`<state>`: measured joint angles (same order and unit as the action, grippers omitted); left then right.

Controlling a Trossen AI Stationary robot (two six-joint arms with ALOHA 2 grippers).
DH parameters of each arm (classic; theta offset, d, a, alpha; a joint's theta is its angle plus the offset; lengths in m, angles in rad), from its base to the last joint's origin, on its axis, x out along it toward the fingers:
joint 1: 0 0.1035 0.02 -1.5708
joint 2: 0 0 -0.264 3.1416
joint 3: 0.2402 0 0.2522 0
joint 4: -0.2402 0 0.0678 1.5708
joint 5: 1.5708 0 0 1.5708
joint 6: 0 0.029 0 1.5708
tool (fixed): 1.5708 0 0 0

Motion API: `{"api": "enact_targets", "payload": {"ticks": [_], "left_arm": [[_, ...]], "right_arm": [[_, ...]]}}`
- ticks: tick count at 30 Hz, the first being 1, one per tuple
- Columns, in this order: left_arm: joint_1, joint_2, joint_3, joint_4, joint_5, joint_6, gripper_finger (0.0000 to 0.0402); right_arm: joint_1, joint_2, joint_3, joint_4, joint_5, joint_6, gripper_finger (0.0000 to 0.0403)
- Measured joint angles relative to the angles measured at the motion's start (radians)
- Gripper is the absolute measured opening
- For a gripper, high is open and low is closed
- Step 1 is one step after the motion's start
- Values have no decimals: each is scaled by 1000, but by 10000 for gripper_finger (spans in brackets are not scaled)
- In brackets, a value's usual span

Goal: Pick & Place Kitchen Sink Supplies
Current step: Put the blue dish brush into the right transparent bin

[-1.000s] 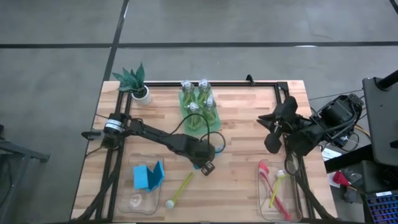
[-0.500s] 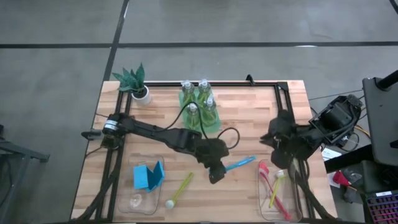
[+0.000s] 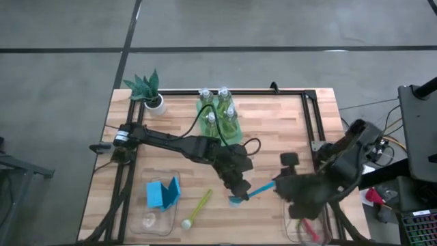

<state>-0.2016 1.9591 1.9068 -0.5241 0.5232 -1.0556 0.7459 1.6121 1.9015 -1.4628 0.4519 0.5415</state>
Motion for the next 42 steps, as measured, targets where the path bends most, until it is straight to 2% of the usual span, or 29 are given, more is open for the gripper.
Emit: {"api": "enact_targets", "payload": {"ticks": [6,13,18,24,26,33,36,42], "left_arm": [[6,0,0,38,44,-53,51],[7,0,0,54,66,-74,43],[7,0,0,73,79,-92,53],[15,0,-1,138,95,-111,50],[23,0,-1,160,108,-114,50],[58,-8,-2,163,103,-16,86],[86,-17,-1,166,92,50,117],[148,-29,-1,198,90,160,187]], "right_arm": [[-3,99,0,-51,-4,-44,188],[-4,142,0,-47,7,-40,181],[-19,135,-1,-49,26,-21,139],[-31,129,-1,-52,-9,-3,35],[-29,129,-1,-52,-25,9,21],[-33,122,1,-59,-151,226,20],[-34,122,1,-71,-212,360,20],[-17,118,-1,-72,-268,668,19]]}}
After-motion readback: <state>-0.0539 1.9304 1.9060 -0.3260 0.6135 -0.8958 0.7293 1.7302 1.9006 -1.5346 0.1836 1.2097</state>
